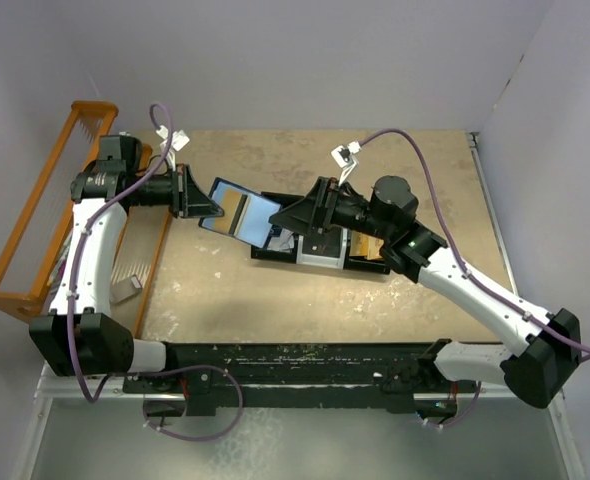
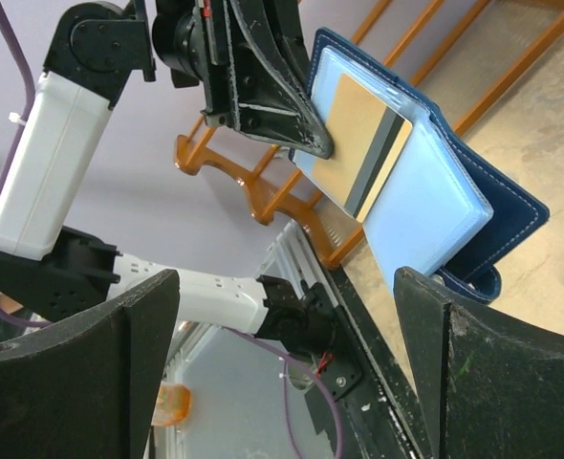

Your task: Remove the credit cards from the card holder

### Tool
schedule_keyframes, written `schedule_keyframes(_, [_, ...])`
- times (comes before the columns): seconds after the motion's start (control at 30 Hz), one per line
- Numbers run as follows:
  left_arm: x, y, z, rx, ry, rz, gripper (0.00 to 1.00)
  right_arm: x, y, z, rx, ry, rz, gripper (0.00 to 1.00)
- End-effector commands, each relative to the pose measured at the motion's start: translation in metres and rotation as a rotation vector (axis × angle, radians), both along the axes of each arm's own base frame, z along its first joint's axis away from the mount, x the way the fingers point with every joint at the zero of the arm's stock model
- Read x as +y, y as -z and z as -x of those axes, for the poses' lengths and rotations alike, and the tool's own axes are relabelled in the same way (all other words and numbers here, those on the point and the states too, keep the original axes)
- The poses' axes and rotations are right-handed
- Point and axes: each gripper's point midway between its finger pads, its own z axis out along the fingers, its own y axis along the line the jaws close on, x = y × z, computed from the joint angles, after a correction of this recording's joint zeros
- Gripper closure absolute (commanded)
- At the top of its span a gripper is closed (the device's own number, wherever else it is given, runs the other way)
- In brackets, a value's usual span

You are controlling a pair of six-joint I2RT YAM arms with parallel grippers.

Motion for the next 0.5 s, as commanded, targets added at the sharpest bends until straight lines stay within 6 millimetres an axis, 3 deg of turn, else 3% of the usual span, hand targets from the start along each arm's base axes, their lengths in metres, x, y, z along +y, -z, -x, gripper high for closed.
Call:
schedule_keyframes(0.0, [-0.001, -0.012, 0.008, -0.03, 0.018, 0.032, 1.0, 0.004, -0.032, 0.011, -0.051, -0.052, -0.102, 0.06])
schedule_keyframes(0.27, [0.01, -0.012, 0.007, -0.019, -0.004, 0.006, 1.0, 0.004, -0.025, 0.01, -0.023, -0.041, -0.055, 0.05])
schedule_keyframes(0.47, [0.014, -0.009, 0.016, -0.001, -0.007, 0.009, 1.0, 0.01, -0.022, 0.005, 0.007, -0.041, -0.025, 0.04])
